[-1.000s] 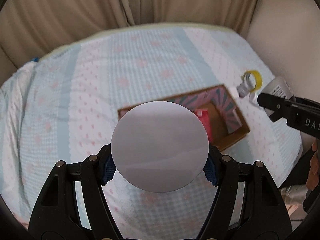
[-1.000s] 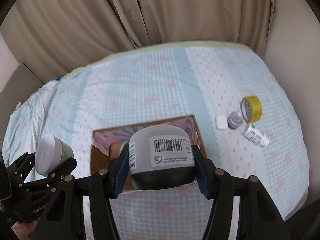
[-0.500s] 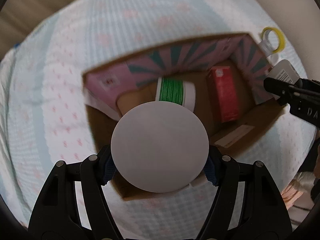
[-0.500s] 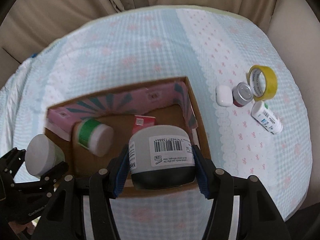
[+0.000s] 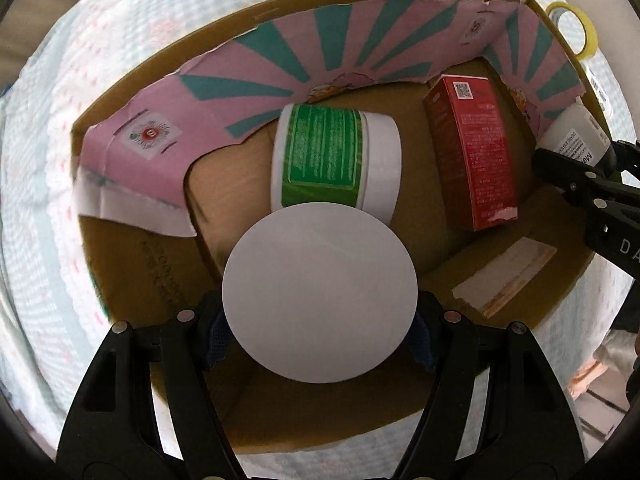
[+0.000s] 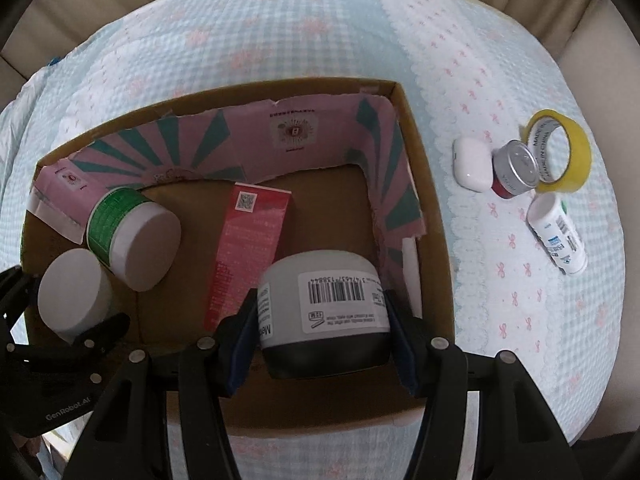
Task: Organize rigid objects
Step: 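Lower and release both jars into the box with both grippers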
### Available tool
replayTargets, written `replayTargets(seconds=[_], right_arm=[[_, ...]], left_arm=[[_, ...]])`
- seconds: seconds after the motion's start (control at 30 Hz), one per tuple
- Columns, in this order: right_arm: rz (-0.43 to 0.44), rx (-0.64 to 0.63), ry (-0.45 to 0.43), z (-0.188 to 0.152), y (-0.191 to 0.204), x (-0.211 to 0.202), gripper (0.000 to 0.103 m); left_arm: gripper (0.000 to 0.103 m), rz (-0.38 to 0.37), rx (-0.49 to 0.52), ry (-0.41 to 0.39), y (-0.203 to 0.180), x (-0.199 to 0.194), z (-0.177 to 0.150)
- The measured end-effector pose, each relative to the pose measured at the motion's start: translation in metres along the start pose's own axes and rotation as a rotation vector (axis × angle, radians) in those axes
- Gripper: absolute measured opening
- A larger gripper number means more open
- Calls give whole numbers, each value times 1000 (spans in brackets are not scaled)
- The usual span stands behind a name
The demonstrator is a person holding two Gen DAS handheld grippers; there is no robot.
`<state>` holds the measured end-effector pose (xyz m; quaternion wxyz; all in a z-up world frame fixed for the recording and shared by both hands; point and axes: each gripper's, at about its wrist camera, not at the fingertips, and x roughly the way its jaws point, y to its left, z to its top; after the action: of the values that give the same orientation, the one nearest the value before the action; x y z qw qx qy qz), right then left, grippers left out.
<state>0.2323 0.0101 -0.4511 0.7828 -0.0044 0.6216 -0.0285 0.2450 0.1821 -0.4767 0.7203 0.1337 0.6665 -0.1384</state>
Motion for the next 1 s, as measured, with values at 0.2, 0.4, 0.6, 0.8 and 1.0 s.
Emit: replayTargets(seconds=[0.2, 0.4, 0.6, 0.8, 1.0], right_arm=[[90, 73, -36, 7, -12, -6, 82], [123, 70, -103, 9, -13, -19, 103], [115, 62, -94, 8, -13, -25, 103], [101, 60, -95, 4, -10, -44, 103], [138, 65, -132, -7, -5, -91, 103]], left_arm=[[103, -78, -22, -28, 6, -20, 3], [103, -83, -68, -23, 17, -19, -8], [103, -71, -62, -36, 16, -29, -14], [103, -59, -50, -90, 11, -61, -15], [103, -30, -43, -185, 11, -112, -23]])
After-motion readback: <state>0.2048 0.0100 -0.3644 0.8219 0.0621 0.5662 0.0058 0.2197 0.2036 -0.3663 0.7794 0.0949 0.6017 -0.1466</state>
